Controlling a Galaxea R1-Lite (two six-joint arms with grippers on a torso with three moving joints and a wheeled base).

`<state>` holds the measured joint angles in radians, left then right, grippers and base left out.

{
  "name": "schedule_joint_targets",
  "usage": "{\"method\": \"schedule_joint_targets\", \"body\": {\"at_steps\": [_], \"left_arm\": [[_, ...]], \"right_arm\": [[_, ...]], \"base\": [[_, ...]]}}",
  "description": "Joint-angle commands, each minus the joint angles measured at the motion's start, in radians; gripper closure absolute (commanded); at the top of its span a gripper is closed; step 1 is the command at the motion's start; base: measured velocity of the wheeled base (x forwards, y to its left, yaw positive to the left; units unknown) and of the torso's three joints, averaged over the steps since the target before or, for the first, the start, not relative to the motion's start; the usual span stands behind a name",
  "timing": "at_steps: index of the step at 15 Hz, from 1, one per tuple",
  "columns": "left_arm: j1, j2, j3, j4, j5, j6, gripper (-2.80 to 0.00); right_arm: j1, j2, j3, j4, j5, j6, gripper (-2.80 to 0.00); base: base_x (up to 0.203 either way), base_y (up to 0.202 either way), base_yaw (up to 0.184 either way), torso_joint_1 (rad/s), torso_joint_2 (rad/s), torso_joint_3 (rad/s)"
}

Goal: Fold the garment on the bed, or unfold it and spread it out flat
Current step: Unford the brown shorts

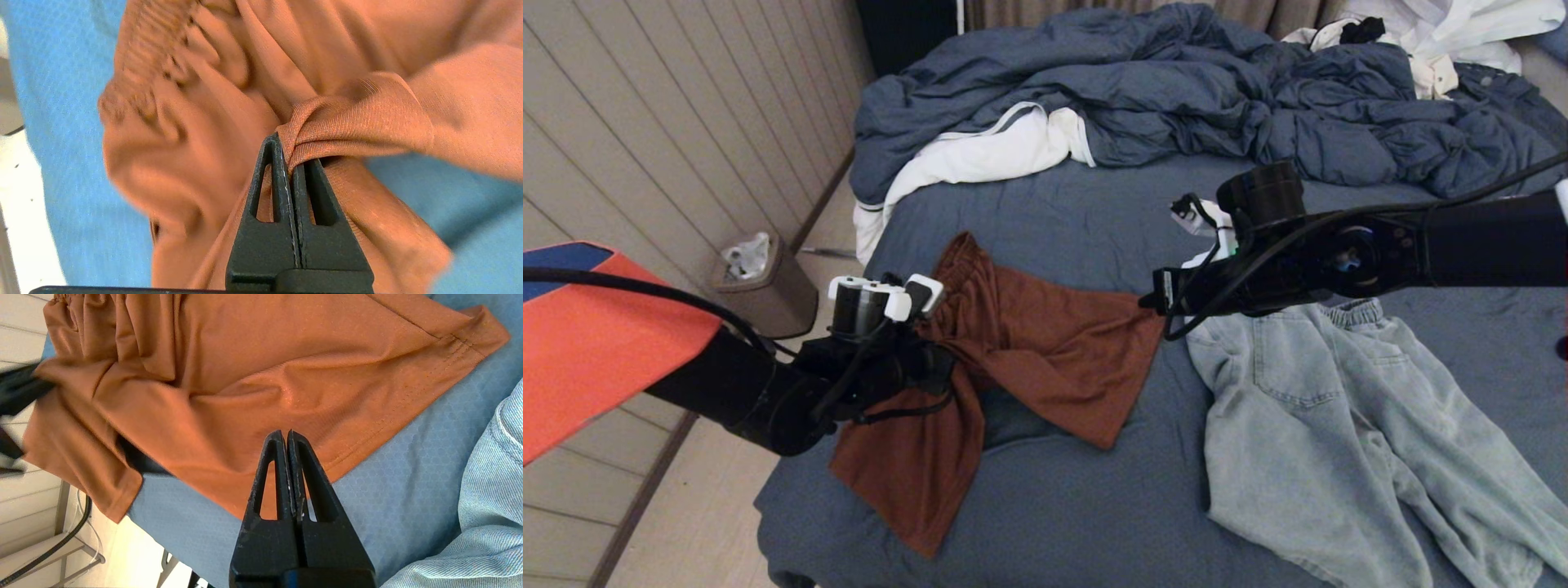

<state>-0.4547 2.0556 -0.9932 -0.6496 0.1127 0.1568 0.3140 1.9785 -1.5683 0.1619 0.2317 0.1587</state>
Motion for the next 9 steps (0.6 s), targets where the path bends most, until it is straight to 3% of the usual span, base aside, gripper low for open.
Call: {"method": "schedule_joint_targets", "body": {"at_steps": [1,7,8,9], "left_arm": [[0.036,0.093,-0.085,0.009,-0.012,0.009,0.00],[0.047,0.129,-0.186,0.009,-0.038,0.012,0.00],[0.047,0.129,-0.187,0.015,-0.038,0.009,-2.80],[0.047,0.120,-0.187,0.019,-0.033,-0.003,-2.80]], "right_arm": [[0.000,0.005,-0.002,0.001,0.000,0.001,0.00],[0.000,0.010,-0.002,0.001,0.000,0.001,0.00],[0.000,0.009,-0.002,0.001,0.001,0.001,0.00],[0.000,0.008,-0.002,0.001,0.001,0.001,0.00]], "base": [[0.000,0.000,0.000,0.000,0.00,0.000],[0.000,0.000,0.000,0.000,0.00,0.000],[0.000,0.000,0.000,0.000,0.00,0.000],[0.000,0.000,0.000,0.000,0.00,0.000]]}}
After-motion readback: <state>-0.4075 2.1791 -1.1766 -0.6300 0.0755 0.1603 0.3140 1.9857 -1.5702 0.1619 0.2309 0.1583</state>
